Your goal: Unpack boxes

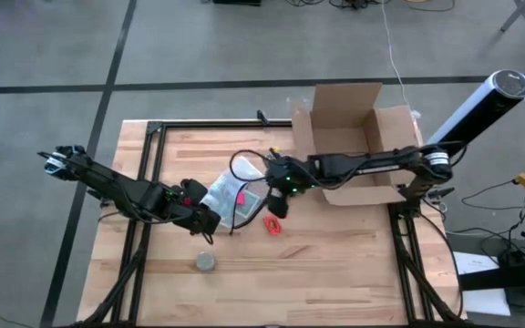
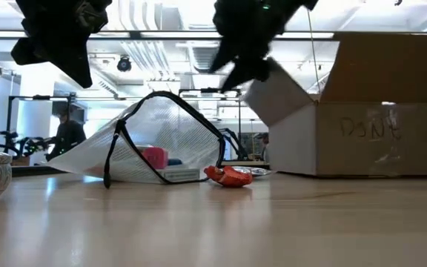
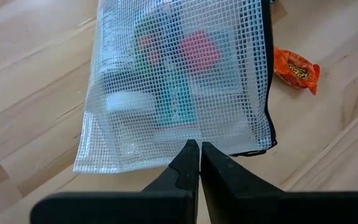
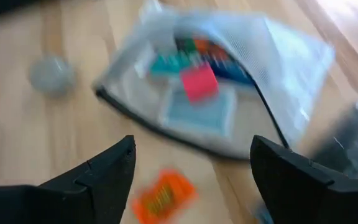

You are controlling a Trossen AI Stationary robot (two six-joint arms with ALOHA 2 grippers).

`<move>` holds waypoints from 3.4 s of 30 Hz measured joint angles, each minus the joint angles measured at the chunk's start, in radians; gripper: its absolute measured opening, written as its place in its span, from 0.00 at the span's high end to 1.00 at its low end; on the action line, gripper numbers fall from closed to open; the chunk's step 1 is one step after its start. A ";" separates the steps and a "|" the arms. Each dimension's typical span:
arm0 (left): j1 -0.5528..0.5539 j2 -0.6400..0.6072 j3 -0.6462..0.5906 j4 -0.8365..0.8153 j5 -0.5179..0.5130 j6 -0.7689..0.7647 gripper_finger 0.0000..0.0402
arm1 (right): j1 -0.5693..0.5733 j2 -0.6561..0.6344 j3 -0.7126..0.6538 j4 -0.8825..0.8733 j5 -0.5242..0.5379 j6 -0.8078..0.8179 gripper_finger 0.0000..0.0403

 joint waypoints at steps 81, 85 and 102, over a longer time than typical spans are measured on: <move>0.000 0.000 -0.001 0.005 -0.020 0.012 1.00 | -0.040 0.062 -0.133 -0.016 0.094 0.049 0.95; 0.000 0.000 -0.001 0.005 -0.021 0.012 1.00 | -0.072 0.142 -0.133 -0.020 0.094 0.050 0.79; 0.000 0.000 -0.001 0.013 -0.016 0.009 1.00 | -0.134 0.300 -0.126 0.010 0.023 0.049 0.22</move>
